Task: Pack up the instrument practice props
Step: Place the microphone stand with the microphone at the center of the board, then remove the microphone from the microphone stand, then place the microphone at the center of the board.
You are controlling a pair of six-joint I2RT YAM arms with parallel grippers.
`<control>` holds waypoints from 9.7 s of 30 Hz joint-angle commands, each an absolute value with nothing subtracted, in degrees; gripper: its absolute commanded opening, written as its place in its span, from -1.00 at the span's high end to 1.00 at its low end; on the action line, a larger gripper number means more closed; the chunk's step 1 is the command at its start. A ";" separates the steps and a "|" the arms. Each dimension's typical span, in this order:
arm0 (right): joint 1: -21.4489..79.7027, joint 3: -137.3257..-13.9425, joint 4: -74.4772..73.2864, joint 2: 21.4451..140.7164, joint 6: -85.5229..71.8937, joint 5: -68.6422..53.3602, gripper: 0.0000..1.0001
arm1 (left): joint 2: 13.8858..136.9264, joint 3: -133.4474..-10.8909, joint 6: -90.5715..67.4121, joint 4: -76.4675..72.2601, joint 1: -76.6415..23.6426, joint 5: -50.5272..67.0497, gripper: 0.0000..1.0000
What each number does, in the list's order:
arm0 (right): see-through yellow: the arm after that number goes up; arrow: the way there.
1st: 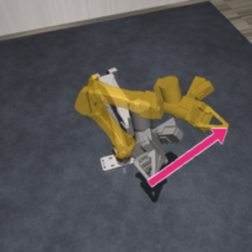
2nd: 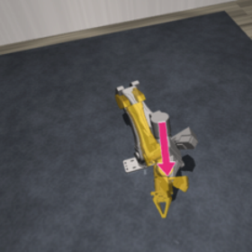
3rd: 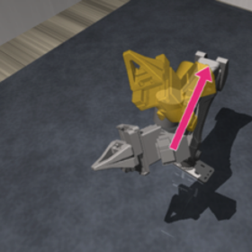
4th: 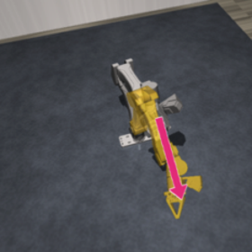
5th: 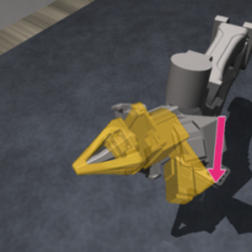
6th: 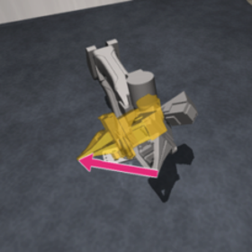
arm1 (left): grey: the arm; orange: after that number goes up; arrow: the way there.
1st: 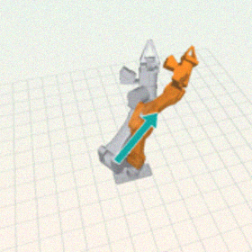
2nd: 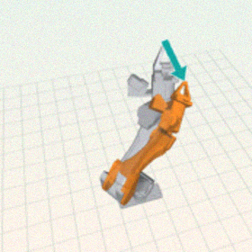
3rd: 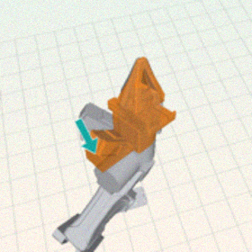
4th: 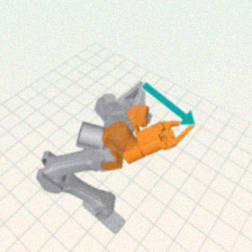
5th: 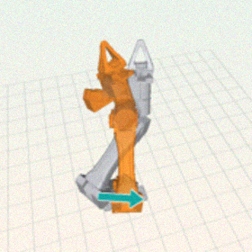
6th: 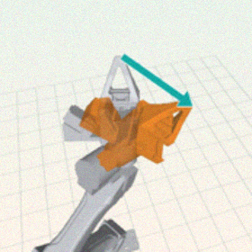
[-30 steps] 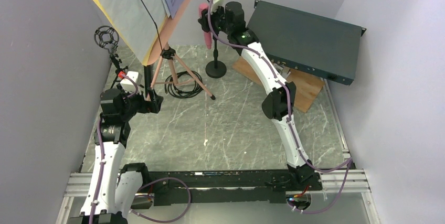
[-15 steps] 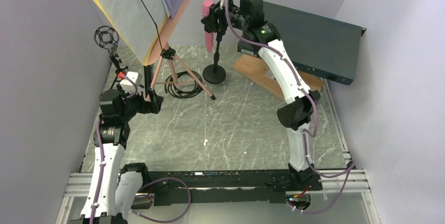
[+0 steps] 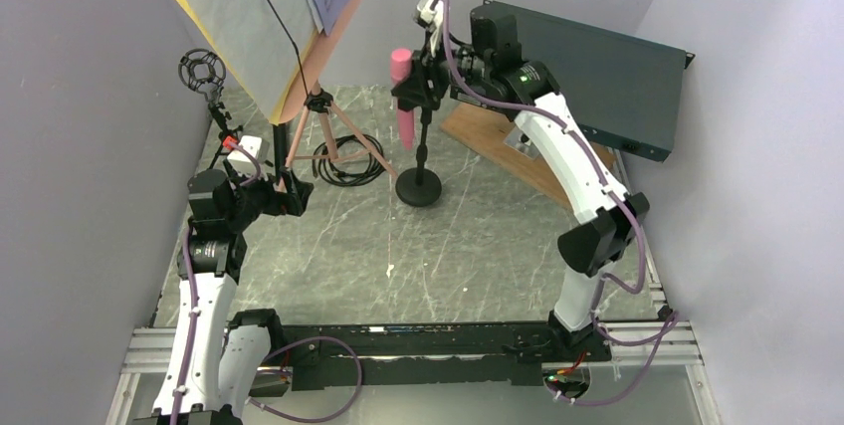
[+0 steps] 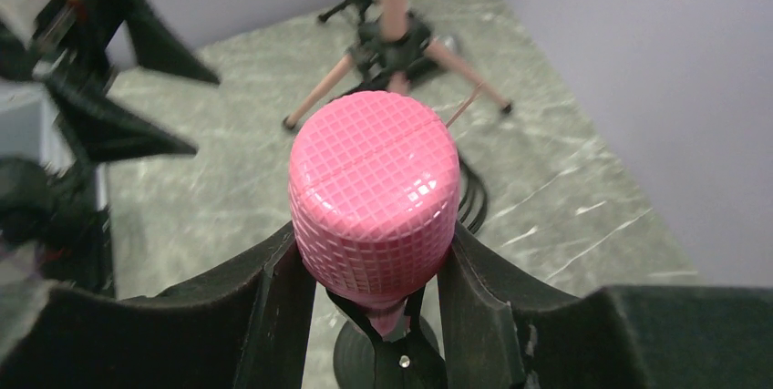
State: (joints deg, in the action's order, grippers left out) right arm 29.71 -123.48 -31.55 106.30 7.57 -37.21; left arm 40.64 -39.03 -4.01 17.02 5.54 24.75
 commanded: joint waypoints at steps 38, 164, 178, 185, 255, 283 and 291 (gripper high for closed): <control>17.34 -65.17 -47.75 60.29 48.29 -71.50 -0.75 | 39.56 -34.43 -21.44 -5.51 -26.58 42.66 -0.98; 12.03 -49.82 -31.38 55.93 39.07 -71.98 -0.99 | 49.04 -42.23 -26.83 25.20 -25.30 -10.86 1.00; 11.95 -49.24 -31.38 55.38 39.07 -71.90 -0.99 | 53.47 -54.47 -22.10 40.85 -11.48 -30.90 1.00; 11.79 -48.83 -31.31 54.22 38.74 -72.31 -0.99 | 65.05 -62.00 -14.21 31.29 1.76 -25.22 1.00; 11.88 -48.18 -33.05 54.23 40.87 -75.19 -0.99 | 129.15 -114.39 -4.48 43.45 5.66 15.42 0.50; 11.87 -47.82 -32.43 53.97 40.44 -75.06 -0.99 | 116.12 -102.99 -9.53 35.53 5.17 12.34 -0.07; 11.78 -47.64 -32.08 53.71 40.21 -75.04 -0.99 | 114.31 -100.29 -9.84 35.03 5.90 12.15 -0.21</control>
State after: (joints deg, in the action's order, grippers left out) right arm 11.97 -48.01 -33.45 54.33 39.40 -72.64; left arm 116.88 -101.47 -8.95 35.97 5.30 11.66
